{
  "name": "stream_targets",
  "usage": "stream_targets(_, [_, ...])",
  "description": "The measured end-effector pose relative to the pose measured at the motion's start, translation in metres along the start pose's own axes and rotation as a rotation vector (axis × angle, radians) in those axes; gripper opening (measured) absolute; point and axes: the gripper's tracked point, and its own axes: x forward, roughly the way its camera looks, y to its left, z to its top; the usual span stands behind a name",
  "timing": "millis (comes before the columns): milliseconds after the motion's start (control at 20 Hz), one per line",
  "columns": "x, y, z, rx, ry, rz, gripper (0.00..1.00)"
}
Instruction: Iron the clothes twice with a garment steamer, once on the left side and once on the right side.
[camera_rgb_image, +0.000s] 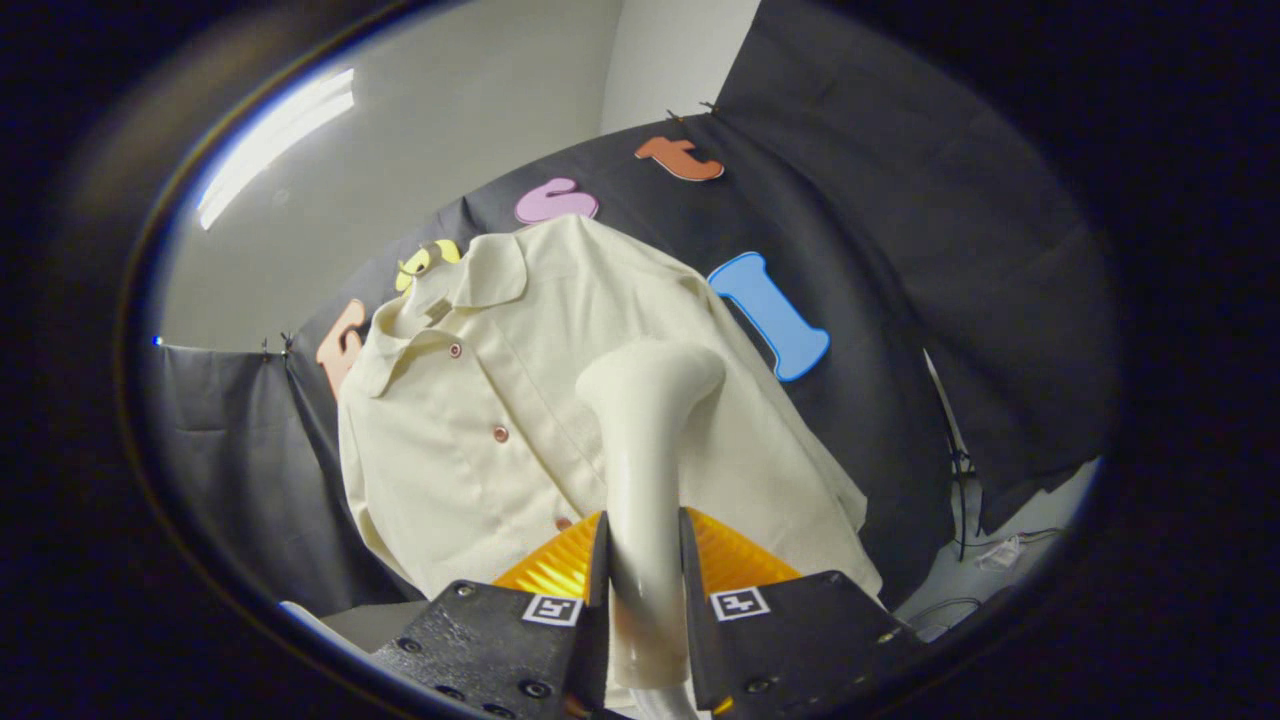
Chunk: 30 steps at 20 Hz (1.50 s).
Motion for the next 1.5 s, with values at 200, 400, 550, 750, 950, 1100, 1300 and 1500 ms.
stream_targets(200, [-0.008,-0.021,-0.023,0.026,0.025,-0.024,0.32])
stream_targets(400, [-0.019,-0.038,-0.048,0.043,0.057,-0.04,0.32])
stream_targets(550, [-0.029,-0.051,-0.068,0.051,0.085,-0.053,0.32])
stream_targets(750, [-0.042,-0.074,-0.098,0.062,0.131,-0.083,0.32])
stream_targets(950, [-0.055,-0.094,-0.125,0.083,0.165,-0.116,0.32])
stream_targets(1100, [-0.065,-0.105,-0.139,0.082,0.182,-0.138,0.32])
stream_targets(1300, [-0.073,-0.113,-0.156,0.093,0.201,-0.153,0.32])
stream_targets(1500, [-0.085,-0.119,-0.169,0.107,0.213,-0.17,0.32])
